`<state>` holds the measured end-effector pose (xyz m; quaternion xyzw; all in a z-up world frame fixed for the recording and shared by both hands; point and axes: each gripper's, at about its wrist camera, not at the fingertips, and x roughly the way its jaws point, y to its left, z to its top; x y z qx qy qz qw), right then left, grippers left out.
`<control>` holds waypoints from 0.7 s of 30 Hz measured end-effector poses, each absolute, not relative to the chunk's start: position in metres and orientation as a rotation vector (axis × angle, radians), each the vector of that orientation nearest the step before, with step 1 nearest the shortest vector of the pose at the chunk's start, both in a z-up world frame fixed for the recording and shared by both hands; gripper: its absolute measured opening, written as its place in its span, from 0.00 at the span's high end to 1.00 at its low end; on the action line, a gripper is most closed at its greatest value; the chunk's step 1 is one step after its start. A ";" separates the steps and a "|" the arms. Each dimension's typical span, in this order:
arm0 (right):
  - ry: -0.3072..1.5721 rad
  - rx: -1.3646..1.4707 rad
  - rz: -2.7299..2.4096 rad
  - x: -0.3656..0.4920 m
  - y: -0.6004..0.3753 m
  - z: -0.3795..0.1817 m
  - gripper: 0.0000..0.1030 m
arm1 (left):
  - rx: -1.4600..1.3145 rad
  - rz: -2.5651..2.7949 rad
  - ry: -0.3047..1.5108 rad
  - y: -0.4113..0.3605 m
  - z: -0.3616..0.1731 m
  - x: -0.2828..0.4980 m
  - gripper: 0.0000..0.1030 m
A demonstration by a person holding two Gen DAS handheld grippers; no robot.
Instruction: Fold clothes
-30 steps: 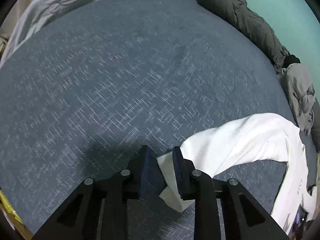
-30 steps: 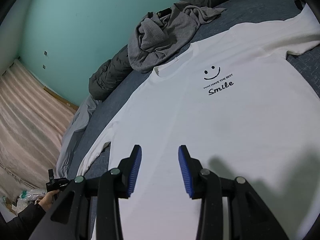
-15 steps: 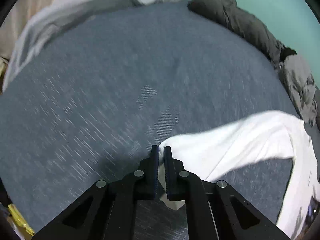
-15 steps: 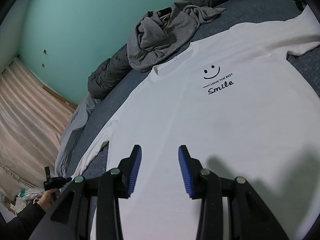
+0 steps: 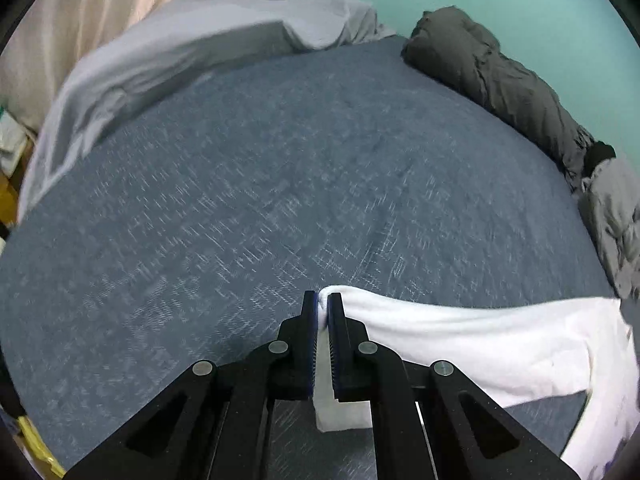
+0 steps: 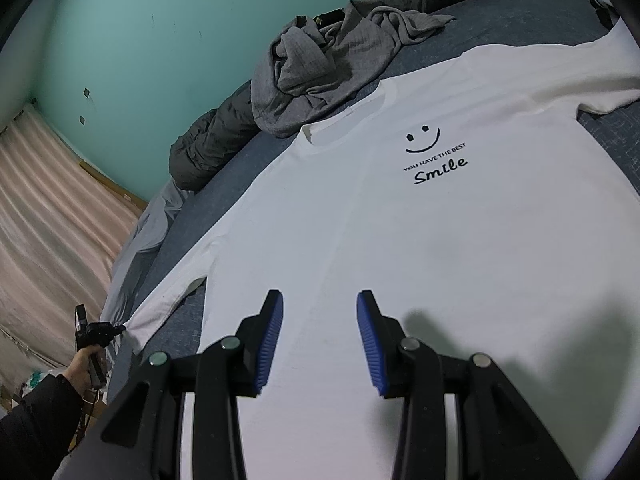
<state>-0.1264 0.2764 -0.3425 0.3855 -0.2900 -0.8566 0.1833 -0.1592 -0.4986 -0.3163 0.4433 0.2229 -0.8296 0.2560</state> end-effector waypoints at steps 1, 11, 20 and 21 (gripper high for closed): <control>-0.816 1.089 -2.417 -0.127 0.276 -0.343 0.63 | 1.218 -2.235 0.621 -0.502 -0.322 -0.161 0.92; -0.809 1.078 -2.407 -0.125 0.271 -0.340 0.63 | 1.194 -2.265 0.791 -0.498 -0.340 -0.115 0.62; -0.821 1.061 -2.412 -0.121 0.271 -0.336 0.63 | 1.296 -2.283 0.880 -0.474 -0.367 -0.112 0.79; -0.823 1.060 -2.414 -0.121 0.271 -0.336 0.63 | 1.293 -2.283 0.897 -0.474 -0.367 -0.112 0.96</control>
